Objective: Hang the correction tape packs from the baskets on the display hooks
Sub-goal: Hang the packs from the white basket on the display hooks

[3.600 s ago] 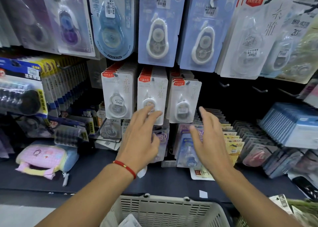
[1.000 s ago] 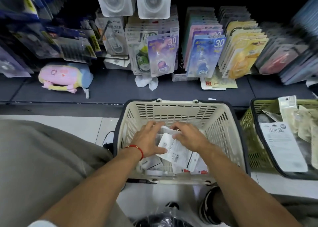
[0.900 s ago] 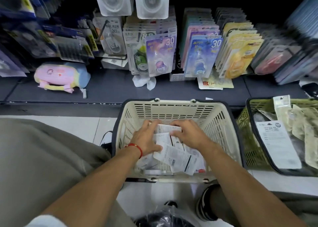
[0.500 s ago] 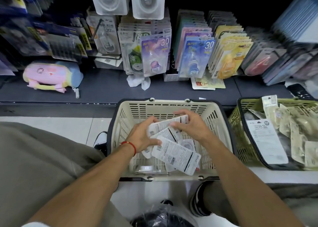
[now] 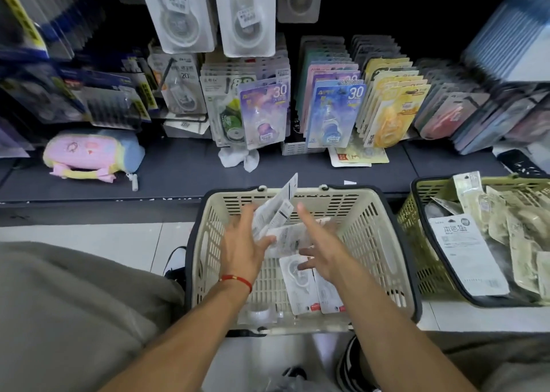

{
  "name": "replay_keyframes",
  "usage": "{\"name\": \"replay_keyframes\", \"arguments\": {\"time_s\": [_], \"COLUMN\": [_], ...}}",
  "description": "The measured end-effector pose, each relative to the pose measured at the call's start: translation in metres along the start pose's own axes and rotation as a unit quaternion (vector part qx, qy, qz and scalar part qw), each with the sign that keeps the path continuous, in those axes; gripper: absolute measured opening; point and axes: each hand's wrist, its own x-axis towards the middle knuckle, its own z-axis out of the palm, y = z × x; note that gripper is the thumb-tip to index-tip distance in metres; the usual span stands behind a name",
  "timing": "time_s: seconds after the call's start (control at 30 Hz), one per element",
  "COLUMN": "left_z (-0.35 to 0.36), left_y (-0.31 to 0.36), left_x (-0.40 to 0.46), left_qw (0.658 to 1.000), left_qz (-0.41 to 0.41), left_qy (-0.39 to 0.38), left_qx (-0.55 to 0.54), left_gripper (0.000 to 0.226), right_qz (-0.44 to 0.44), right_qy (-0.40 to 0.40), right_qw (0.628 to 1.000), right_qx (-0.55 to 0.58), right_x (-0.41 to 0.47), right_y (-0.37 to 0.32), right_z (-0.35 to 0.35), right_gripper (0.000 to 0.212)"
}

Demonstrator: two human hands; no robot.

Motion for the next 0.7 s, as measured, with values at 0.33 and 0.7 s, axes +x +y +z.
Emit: {"name": "replay_keyframes", "arguments": {"time_s": [0.33,0.7], "left_z": [0.019,-0.004], "left_y": [0.006,0.014], "left_x": [-0.025,-0.008], "left_qw": [0.969,0.995], "left_qz": [0.208,0.072], "left_qy": [-0.054,0.019], "left_qx": [0.119,-0.063], "left_gripper": [0.074,0.040], "right_qz": [-0.168,-0.216], "right_qy": [-0.083,-0.070], "right_qw": [0.966,0.959], "right_qx": [0.178,0.172], "right_x": [0.023,0.030], "right_y": [0.014,0.004], "right_z": [0.018,-0.024], "right_gripper": [0.084,0.053]}}
